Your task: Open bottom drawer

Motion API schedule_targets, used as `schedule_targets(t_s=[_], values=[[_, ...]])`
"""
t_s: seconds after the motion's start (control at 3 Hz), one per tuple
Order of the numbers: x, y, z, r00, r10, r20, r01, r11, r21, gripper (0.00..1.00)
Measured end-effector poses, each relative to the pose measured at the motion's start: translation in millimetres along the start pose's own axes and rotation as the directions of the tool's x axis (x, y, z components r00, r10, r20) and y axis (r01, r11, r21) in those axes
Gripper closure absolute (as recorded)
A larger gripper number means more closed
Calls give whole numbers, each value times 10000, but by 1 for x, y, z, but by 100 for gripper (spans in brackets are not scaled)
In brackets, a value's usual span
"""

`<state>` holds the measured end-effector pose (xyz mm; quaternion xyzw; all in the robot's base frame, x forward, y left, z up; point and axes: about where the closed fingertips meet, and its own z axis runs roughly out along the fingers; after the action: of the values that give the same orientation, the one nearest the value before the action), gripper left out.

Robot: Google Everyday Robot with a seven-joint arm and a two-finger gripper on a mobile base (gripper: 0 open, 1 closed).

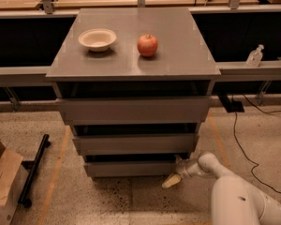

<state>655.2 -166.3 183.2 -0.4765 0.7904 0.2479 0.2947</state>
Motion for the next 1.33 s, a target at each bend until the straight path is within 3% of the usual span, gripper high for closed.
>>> schedule_targets(t_s=[0.67,1.0,1.33], values=[[-6,6,-8,10000,82,-38,-82,9999,-90,0],[7,17,-7,9986,397,-359,-410,9985,-368,18],[2,18,-13,9985,401,-360,-414,9985,-370,40]])
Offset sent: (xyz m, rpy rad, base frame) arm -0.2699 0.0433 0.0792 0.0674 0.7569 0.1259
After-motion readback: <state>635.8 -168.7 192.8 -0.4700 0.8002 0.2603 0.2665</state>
